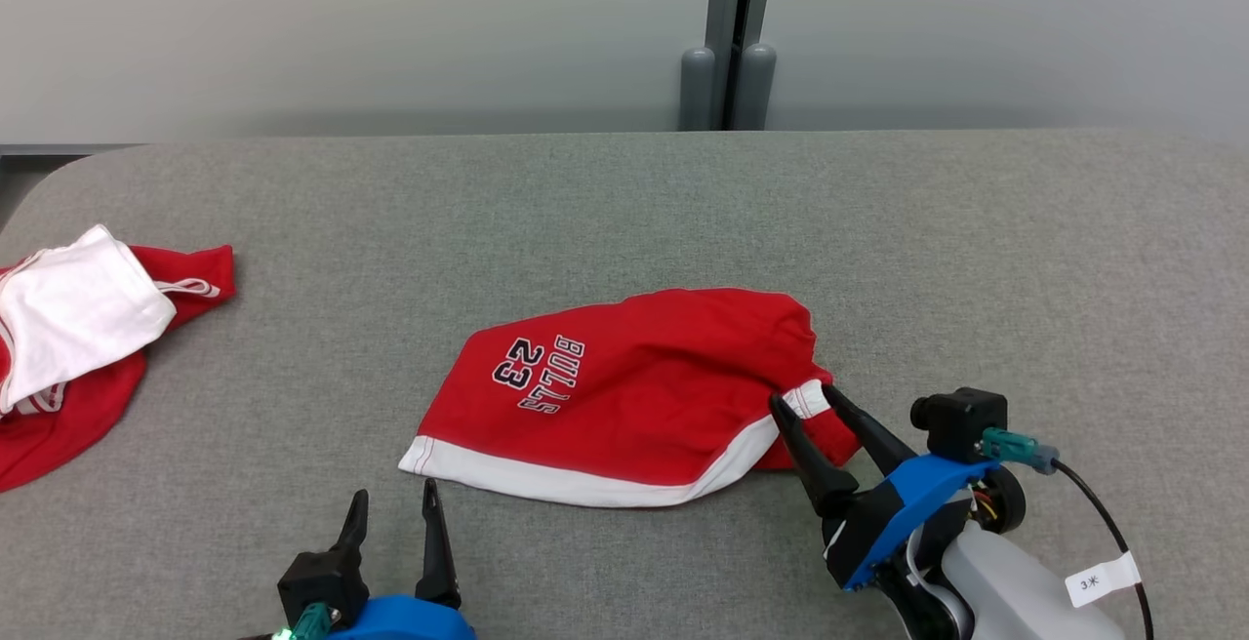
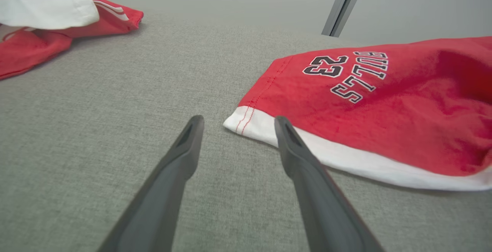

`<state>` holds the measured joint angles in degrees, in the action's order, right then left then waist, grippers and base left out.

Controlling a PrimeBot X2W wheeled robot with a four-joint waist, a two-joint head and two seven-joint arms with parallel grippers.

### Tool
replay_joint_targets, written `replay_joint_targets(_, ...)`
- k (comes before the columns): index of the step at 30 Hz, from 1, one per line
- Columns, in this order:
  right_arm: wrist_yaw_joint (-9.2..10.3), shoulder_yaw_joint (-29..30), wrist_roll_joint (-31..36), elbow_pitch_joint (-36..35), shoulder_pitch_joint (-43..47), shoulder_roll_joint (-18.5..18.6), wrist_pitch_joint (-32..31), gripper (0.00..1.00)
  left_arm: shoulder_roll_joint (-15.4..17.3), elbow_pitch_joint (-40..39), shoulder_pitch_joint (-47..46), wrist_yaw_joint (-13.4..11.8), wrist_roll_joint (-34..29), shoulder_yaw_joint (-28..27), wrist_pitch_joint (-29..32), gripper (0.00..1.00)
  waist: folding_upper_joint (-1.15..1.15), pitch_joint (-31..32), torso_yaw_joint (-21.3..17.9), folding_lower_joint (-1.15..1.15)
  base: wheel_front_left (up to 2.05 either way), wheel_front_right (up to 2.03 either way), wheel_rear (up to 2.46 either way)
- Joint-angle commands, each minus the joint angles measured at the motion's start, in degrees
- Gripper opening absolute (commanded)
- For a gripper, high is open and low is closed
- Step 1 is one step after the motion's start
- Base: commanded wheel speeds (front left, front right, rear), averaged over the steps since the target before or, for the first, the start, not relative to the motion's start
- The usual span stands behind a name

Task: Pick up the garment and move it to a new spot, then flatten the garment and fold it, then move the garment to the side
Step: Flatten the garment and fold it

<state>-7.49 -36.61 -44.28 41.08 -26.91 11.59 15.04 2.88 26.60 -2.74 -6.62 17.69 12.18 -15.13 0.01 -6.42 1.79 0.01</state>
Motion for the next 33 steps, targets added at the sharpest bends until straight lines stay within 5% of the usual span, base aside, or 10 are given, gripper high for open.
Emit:
replay_joint_targets(1, -0.02, -0.87, -0.81, -0.32, -0.84, 0.60, 0.20, 1.00, 0.00, -0.22, -0.86, -0.31, 0.46, 0.39, -0.03, 1.00, -0.01, 0.05, -0.15, -0.01, 0.00, 0.00, 0.00)
replay_joint_targets(3, -0.01, -2.67, -1.81, -0.57, -0.86, 0.85, 0.16, 0.95, 0.01, -0.25, -0.85, -0.43, 0.42, 0.57, -0.03, 1.00, -0.01, 0.08, -0.36, -0.01, 0.00, 0.00, 0.00)
replay_joint_targets(7, -0.01, -4.52, -3.06, -1.25, -1.60, 1.52, 0.18, 0.00, 0.01, -0.32, -0.78, -0.50, 0.72, 0.66, -0.03, 1.00, -0.01, 0.04, -0.68, -0.01, 0.00, 0.00, 0.00)
replay_joint_targets(18, -0.01, 2.54, 2.93, -4.05, 4.10, 4.19, 0.19, 0.00, 0.00, 0.40, -0.12, 0.88, 1.30, 0.60, -0.03, 1.00, -0.01, 0.47, -2.39, -0.01, 0.00, 0.00, 0.00)
replay_joint_targets(33, -0.01, 10.04, 12.25, -3.50, 8.22, 3.42, 0.20, 0.00, 0.01, 6.03, -2.91, 8.23, 7.33, 4.13, -0.03, 1.00, -0.01, -0.93, -5.56, -0.01, 0.00, 0.00, 0.00)
